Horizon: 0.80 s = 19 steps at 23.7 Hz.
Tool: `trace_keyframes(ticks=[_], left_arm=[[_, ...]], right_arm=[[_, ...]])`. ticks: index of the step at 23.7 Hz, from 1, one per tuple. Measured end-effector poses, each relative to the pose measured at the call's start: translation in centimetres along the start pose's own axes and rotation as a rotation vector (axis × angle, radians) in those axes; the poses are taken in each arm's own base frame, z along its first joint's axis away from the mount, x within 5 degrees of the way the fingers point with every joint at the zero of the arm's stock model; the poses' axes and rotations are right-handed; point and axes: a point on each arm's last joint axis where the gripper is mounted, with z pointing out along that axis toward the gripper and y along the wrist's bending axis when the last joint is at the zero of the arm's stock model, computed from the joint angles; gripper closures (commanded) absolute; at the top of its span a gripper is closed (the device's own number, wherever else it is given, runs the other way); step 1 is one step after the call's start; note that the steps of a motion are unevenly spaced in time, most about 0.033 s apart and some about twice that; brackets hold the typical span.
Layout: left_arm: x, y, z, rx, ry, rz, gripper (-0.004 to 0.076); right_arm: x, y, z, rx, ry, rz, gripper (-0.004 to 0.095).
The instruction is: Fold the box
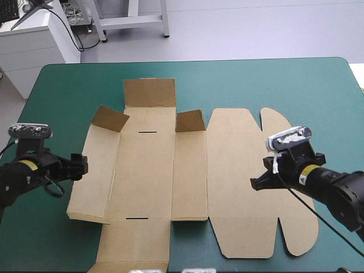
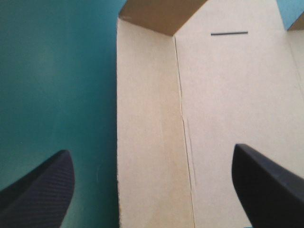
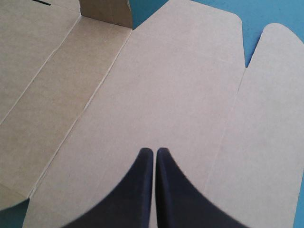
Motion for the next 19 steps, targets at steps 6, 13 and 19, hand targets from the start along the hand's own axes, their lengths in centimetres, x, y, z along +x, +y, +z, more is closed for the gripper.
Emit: trace_keyframes(ticks=[6, 13, 19], left_arm=[[-1.0, 1.0, 5.5, 0.079, 0.217, -0.147, 0.0087], [-0.2, 6.6, 9.1, 0.216, 0.336, -0.364, 0.0087], [1.3, 8.6, 13.4, 0.27, 0.517, -0.417, 0.0087]], right_arm=[[4.6, -0.2, -2.2, -0.003, 0.017, 0.009, 0.0908], [8.9, -0.4, -4.5, -0.018, -0.044, 0.058, 0.0908], [11.5, -0.3, -6.8, -0.046, -0.116, 0.078, 0.0908]])
